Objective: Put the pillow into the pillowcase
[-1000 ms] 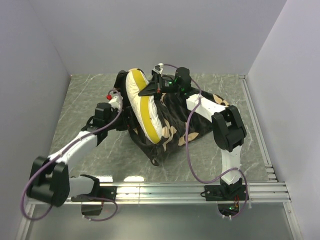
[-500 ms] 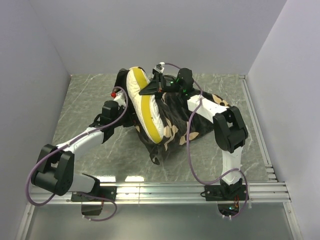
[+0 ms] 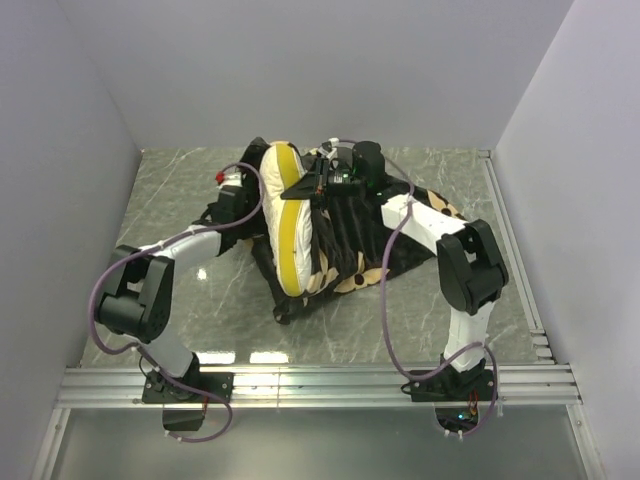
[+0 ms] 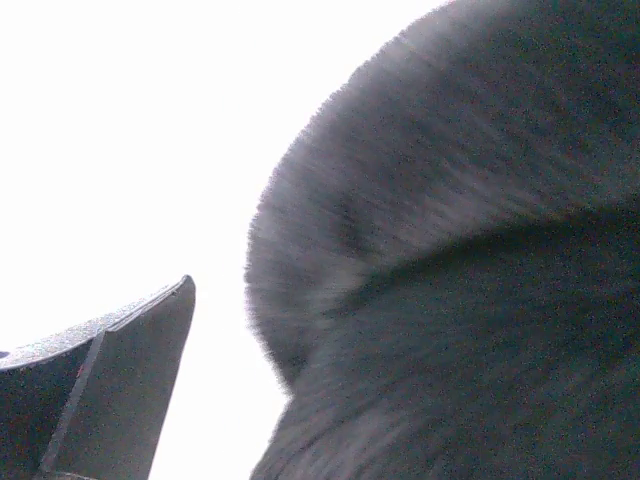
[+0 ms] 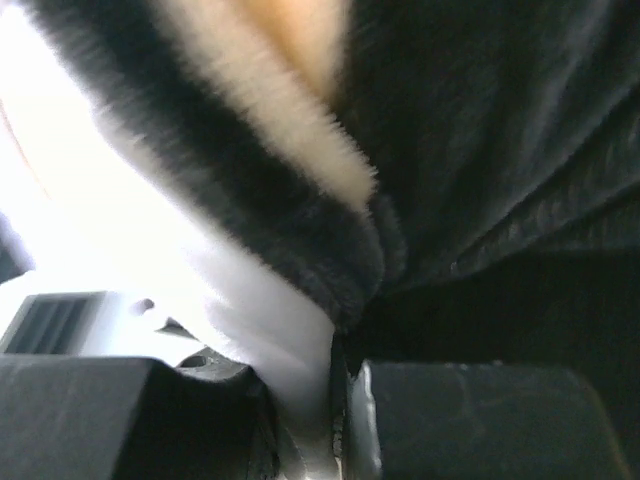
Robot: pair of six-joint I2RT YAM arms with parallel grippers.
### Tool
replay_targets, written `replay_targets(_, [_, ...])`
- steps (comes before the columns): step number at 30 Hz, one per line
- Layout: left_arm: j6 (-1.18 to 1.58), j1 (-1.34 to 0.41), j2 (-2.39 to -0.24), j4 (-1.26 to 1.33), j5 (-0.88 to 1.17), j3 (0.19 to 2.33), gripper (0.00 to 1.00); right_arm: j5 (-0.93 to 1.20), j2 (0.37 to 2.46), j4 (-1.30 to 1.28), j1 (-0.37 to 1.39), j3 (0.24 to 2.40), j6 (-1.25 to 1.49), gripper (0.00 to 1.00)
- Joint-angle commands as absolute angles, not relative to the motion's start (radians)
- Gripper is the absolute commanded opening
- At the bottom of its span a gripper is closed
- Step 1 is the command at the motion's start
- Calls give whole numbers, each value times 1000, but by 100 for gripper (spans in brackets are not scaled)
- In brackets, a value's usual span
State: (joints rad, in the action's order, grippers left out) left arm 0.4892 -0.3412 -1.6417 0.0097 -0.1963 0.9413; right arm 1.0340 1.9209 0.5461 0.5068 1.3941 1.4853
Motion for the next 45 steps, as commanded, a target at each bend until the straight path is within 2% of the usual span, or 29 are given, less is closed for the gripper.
replay_targets(1, [335, -250, -1560, -67, -324, 966, 95, 853, 1761, -63, 503, 1520, 942, 0])
replay_targets(2, [306, -217, -1540, -95, -334, 965, 95, 792, 1776, -236, 502, 1566, 860, 0])
replay_targets(3, [257, -197, -1520, -110, -334, 966, 94, 717, 1787, -292, 503, 1586, 741, 0])
replay_targets(5, [210, -138, -1477, -147, -333, 985, 94, 557, 1819, -389, 503, 1609, 669, 0])
replay_targets(11, [74, -22, -1434, -236, -308, 1066, 83, 425, 1934, -475, 535, 1673, 511, 0])
replay_targets(15, [11, -3, -1437, -268, -259, 1121, 62, 463, 2014, -509, 575, 1724, 456, 0])
replay_targets(20, [-57, 52, -1450, -294, -190, 1186, 45, 509, 2074, -518, 598, 1739, 413, 0])
replay_targets(21, [-63, 57, -1457, -316, -169, 1221, 30, 526, 2082, -526, 604, 1747, 382, 0])
replay_targets(24, [-69, 74, -1485, -423, -48, 1301, 0, 555, 2150, -619, 635, 1830, 258, 0])
replay_targets(32, [70, 90, -1496, -453, 226, 1529, 0, 626, 2353, -874, 759, 2012, -67, 0])
replay_targets(41, [282, 127, -1419, -347, 526, 1561, 0, 555, 2568, -1035, 790, 2221, -144, 0])
replay_targets(43, [256, 138, -1419, -408, 519, 1594, 0, 535, 2557, -1010, 761, 2188, -126, 0])
replay_targets(45, [227, 161, -1402, -440, 499, 1542, 0, 628, 2504, -965, 708, 2073, -85, 0])
